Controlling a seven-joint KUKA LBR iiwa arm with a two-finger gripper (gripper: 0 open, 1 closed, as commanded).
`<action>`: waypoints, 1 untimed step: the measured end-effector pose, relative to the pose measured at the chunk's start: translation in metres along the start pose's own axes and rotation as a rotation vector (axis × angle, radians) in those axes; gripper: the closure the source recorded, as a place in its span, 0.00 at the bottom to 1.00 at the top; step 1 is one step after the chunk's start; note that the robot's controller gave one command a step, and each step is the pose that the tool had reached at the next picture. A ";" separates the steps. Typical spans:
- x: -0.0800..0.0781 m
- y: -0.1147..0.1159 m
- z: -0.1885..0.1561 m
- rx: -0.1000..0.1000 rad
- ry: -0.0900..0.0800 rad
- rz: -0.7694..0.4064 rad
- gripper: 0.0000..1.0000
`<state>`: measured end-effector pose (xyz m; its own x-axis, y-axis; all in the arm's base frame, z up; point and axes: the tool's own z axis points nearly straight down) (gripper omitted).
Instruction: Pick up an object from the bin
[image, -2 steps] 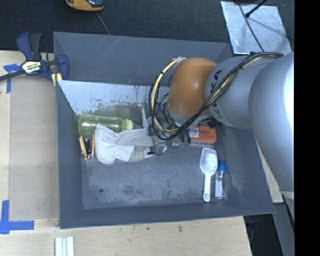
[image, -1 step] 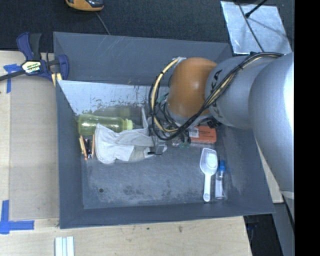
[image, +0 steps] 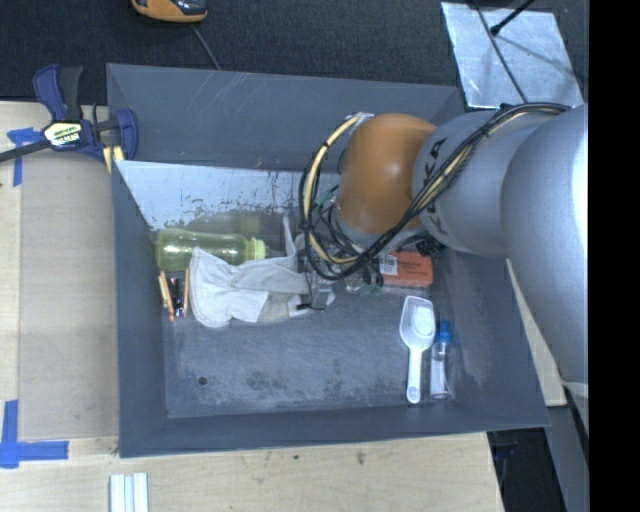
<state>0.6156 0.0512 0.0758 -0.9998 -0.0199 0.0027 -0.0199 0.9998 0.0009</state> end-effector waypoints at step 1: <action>0.001 -0.001 -0.020 0.001 0.004 0.000 1.00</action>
Offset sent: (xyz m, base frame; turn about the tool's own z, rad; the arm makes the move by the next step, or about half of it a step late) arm 0.0000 0.0001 0.0701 0.0000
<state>0.6142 0.0506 0.0955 -0.9998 -0.0202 0.0070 -0.0202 0.9998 -0.0005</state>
